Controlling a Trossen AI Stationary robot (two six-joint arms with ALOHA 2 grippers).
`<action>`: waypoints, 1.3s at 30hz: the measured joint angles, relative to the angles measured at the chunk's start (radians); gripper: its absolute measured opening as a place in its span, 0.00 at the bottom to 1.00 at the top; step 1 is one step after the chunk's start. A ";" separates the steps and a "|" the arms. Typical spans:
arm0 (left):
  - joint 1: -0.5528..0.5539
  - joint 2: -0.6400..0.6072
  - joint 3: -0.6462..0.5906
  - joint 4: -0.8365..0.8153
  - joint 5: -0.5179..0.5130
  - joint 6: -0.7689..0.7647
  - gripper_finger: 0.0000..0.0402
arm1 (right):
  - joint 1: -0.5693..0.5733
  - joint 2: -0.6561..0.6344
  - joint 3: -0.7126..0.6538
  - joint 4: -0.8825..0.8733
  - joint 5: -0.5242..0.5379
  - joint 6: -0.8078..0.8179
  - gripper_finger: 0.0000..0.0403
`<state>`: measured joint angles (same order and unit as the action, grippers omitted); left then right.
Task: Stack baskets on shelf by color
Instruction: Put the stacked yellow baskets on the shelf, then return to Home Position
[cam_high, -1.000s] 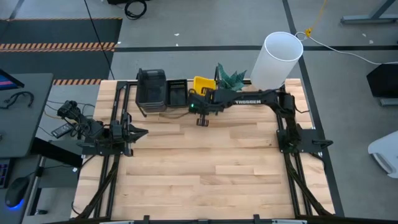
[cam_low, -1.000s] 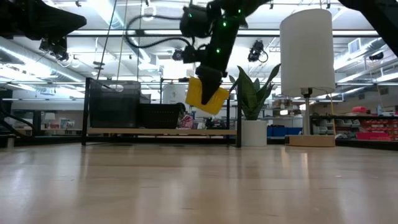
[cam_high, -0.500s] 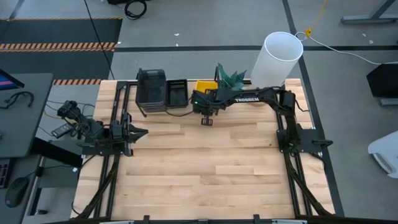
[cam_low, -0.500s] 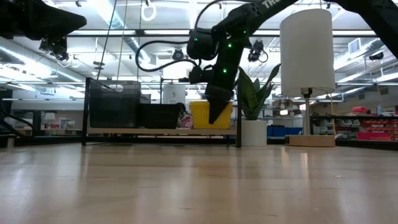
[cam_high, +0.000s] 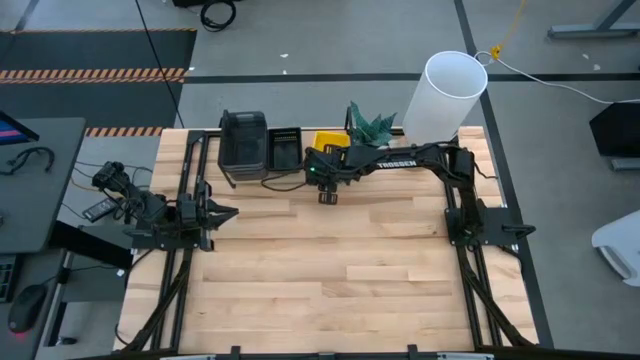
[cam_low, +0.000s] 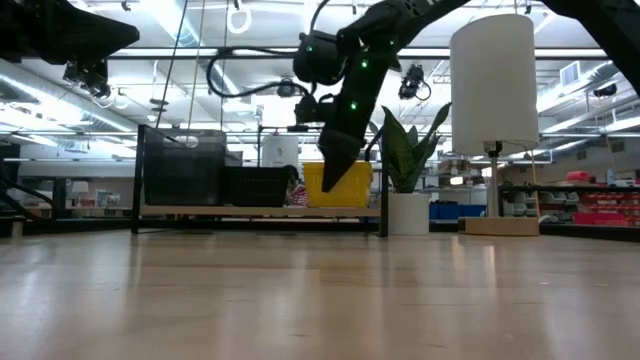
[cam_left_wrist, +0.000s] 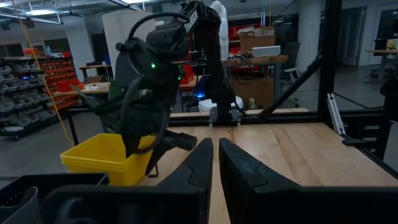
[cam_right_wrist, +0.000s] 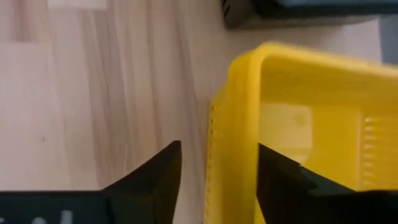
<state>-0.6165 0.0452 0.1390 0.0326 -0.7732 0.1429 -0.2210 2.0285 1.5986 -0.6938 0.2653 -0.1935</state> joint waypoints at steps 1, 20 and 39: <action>0.000 0.000 0.000 0.000 0.000 0.000 0.09 | 0.002 0.000 0.009 -0.003 0.000 0.008 0.49; 0.000 0.000 0.000 0.000 0.000 0.000 0.09 | 0.065 0.000 0.281 -0.205 -0.005 0.067 0.56; 0.000 0.000 0.000 0.000 0.000 0.000 0.09 | 0.122 -0.337 0.117 -0.384 -0.034 0.241 0.48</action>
<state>-0.6166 0.0452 0.1388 0.0328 -0.7733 0.1429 -0.0993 1.6916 1.7151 -1.0773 0.2310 0.0471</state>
